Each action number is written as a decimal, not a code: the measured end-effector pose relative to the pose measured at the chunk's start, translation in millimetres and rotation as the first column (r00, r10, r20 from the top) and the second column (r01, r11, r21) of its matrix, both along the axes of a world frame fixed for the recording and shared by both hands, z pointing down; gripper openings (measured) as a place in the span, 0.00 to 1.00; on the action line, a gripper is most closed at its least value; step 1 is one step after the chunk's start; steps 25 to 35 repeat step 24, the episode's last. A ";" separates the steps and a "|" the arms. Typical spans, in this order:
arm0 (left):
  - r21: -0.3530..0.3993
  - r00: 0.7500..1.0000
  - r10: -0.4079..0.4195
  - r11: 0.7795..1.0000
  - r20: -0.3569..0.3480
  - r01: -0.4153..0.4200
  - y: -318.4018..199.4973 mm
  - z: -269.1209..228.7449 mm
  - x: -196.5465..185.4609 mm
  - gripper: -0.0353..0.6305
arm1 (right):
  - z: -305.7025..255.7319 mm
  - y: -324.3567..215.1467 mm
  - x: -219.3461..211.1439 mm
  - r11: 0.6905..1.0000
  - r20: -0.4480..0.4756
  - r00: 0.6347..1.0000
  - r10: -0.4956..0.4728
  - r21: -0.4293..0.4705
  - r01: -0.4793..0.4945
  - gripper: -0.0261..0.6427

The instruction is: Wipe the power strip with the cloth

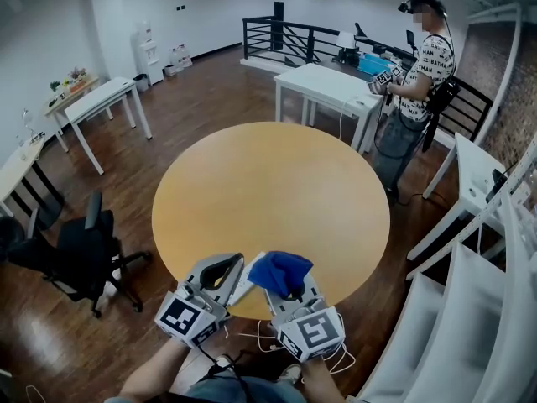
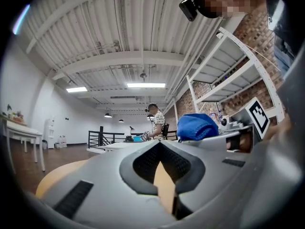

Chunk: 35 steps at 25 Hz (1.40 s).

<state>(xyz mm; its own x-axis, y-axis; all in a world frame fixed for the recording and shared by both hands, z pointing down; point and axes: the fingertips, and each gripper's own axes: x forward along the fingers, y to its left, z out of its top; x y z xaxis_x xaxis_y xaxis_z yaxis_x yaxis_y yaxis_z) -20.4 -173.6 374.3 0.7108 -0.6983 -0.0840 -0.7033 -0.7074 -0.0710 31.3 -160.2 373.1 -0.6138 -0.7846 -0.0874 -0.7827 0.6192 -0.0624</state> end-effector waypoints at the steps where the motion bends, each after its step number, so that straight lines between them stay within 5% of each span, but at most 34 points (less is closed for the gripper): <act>1: -0.006 1.000 -0.002 1.000 -0.004 0.002 0.6 0.0 -0.6 0.07 | 0.0 0.8 -0.9 1.000 -0.004 1.000 -0.005 -0.011 0.005 0.11; 35: -0.001 1.000 0.009 1.000 -0.018 -0.009 10.4 -9.0 5.1 0.07 | -3.2 8.0 2.4 1.000 -0.051 0.999 -0.005 -0.019 0.004 0.11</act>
